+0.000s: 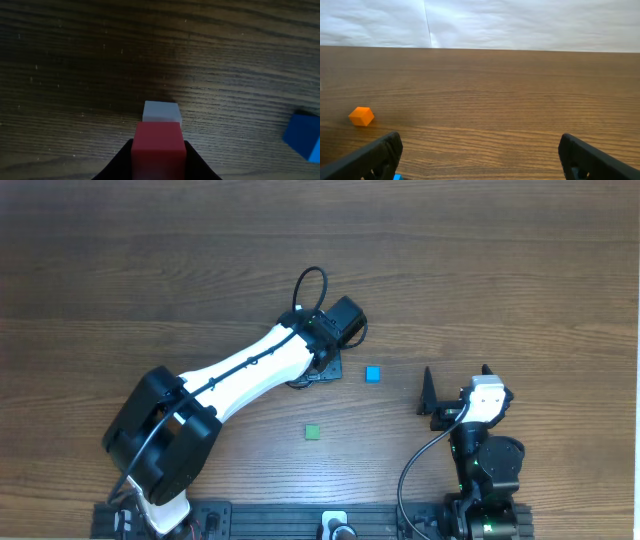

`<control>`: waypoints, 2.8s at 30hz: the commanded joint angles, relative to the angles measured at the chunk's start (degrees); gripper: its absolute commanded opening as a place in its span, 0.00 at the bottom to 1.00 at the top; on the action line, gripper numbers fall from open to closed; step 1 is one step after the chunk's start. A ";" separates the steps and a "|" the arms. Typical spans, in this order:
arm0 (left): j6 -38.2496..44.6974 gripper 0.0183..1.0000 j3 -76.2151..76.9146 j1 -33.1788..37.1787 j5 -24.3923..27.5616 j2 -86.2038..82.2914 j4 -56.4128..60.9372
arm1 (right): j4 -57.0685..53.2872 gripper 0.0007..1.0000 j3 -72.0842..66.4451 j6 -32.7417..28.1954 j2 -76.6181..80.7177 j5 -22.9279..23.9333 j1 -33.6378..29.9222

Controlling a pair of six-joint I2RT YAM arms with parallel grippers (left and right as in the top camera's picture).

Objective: Stack Cubes

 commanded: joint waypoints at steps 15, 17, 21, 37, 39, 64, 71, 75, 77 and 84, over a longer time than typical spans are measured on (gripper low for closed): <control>-0.57 0.09 0.50 -0.24 -1.07 1.64 0.81 | 0.33 0.99 -0.57 -0.04 -0.37 -0.48 0.26; -0.59 0.09 0.50 -0.24 -1.07 1.64 0.79 | 0.33 0.99 -0.57 -0.04 -0.37 -0.48 0.26; -0.59 0.09 0.50 -0.24 -1.07 1.75 0.74 | 0.33 0.99 -0.57 -0.04 -0.37 -0.48 0.26; -0.59 0.09 0.48 -0.24 -1.09 2.49 0.39 | 0.33 0.99 -0.57 -0.04 -0.37 -0.48 0.26; -0.59 0.10 0.48 -0.24 -1.09 2.56 0.42 | 0.33 0.99 -0.57 -0.04 -0.37 -0.48 0.26; -0.50 0.74 7.74 1.51 -5.68 2.10 -3.26 | 0.33 0.99 -0.57 -0.04 -0.37 -0.48 0.26; 6.82 0.71 21.44 6.32 -6.23 7.06 -4.20 | 0.33 0.99 -0.57 -0.04 -0.37 -0.48 0.26; 6.99 0.68 23.50 8.85 -5.53 11.15 -4.13 | 0.33 0.99 -0.57 -0.04 -0.37 -0.48 0.26; 7.69 0.67 23.50 9.22 -5.53 12.74 -3.58 | 0.33 0.99 -0.57 -0.04 -0.37 -0.48 0.26; 9.77 0.65 23.52 9.20 -3.37 17.31 0.00 | 0.33 0.99 -0.57 -0.04 -0.37 -0.48 0.26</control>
